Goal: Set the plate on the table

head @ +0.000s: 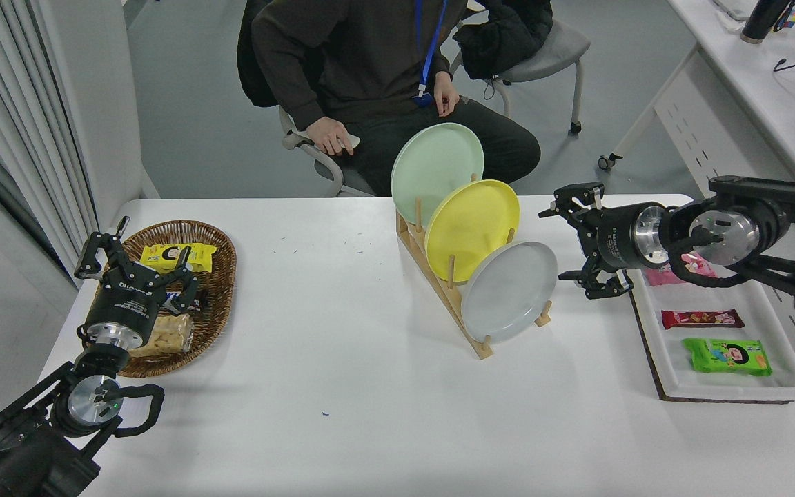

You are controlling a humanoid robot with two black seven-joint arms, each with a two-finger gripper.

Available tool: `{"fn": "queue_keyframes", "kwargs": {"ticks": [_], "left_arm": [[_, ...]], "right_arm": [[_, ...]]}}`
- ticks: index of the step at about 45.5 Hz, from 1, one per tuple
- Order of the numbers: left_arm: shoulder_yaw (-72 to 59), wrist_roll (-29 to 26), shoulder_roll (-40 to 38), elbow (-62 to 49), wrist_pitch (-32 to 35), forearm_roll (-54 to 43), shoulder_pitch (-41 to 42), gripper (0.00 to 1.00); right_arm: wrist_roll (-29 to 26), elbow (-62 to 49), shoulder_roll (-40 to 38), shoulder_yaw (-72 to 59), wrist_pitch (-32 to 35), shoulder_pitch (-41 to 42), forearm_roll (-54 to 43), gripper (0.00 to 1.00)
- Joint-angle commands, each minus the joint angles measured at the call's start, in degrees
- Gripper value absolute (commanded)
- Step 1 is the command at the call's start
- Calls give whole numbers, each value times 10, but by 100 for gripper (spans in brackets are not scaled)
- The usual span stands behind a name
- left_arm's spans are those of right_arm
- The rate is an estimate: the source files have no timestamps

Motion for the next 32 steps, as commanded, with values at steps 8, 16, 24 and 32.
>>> {"fn": "queue_keyframes", "kwargs": {"ticks": [8,16,24,32], "left_arm": [[0,0,0,0,0,0,0,98],[0,0,0,0,0,0,0,98],[0,0,0,0,0,0,0,98],[1,0,0,0,0,0,0,98]], "right_arm": [[-1,-29,38,20,11,-19,30,100],[-1,-29,46,22,11,-19,73,100],[1,-32,46,40,8,-21,67,100],[1,-62,50,40,10,-25,35,100]]}}
